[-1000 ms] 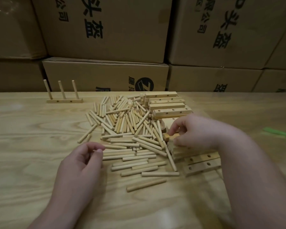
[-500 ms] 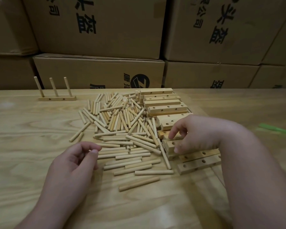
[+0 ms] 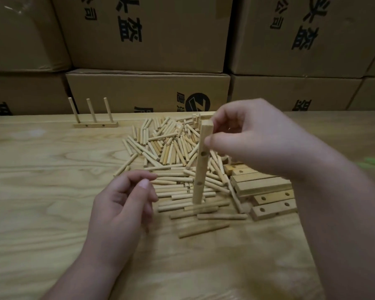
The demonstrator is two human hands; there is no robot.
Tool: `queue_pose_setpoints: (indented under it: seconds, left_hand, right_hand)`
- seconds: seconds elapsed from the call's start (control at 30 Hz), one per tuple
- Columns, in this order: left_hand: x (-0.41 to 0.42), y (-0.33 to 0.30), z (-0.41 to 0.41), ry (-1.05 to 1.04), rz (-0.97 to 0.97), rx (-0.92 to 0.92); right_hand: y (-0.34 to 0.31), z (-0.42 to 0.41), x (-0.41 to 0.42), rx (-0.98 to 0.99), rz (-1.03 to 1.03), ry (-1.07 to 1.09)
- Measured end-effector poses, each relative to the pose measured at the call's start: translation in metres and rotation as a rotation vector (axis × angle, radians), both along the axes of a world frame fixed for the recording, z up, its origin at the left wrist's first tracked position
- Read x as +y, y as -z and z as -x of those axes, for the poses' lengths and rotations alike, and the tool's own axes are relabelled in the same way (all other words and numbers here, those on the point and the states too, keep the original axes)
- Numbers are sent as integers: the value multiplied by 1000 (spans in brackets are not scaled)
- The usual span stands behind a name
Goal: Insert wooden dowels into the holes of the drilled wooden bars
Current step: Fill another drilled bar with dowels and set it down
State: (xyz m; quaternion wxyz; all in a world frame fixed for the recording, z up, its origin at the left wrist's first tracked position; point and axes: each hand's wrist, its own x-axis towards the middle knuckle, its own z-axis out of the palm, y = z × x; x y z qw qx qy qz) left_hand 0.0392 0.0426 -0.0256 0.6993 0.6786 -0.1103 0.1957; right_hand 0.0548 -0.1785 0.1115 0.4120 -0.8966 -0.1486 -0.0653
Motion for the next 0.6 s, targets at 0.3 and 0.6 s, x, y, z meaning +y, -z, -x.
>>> queue_pose_setpoints:
  seconds: [0.3,0.6]
  left_hand:
    - [3,-3,2,119,-63,18]
    - [12,-5,-10,-27,285,199]
  right_hand:
    - [52,-8,62,138,-325,-46]
    - [75,-25,36,154,455,-11]
